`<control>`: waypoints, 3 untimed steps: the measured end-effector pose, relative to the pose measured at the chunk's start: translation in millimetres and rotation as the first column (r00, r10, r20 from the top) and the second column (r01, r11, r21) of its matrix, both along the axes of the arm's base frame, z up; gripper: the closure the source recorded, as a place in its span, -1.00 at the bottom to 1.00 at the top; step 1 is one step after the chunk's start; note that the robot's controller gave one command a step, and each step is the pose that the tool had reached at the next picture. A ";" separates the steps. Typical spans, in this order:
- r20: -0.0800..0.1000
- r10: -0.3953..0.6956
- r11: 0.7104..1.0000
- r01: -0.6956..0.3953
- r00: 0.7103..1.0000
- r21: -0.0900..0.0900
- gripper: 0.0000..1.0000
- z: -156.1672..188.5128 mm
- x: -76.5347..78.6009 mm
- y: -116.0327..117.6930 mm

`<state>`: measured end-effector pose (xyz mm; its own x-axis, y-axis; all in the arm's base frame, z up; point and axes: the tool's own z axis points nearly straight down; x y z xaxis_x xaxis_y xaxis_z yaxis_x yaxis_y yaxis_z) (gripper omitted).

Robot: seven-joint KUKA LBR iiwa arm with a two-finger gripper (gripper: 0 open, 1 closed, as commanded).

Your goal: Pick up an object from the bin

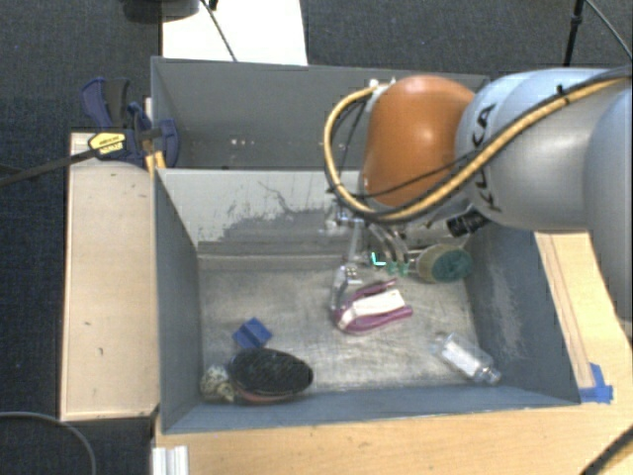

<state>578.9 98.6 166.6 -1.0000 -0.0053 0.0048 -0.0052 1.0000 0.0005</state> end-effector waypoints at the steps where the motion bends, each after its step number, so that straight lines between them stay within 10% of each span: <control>1: 0.001 0.146 0.989 -0.146 0.989 -0.002 -1.00 -58.2 -42.3 -56.3; 2: 0.012 0.184 0.983 -0.184 0.983 0.000 -1.00 -94.7 -30.6 -76.6; 3: 0.022 0.182 0.983 -0.182 0.983 0.000 1.00 -91.0 -28.0 -74.7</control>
Offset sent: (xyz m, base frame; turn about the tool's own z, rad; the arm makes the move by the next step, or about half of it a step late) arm -0.0412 -0.0540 -0.0565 -0.1511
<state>550.9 23.9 75.6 -0.9822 -0.1869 -0.0174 -0.1870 0.9824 0.0003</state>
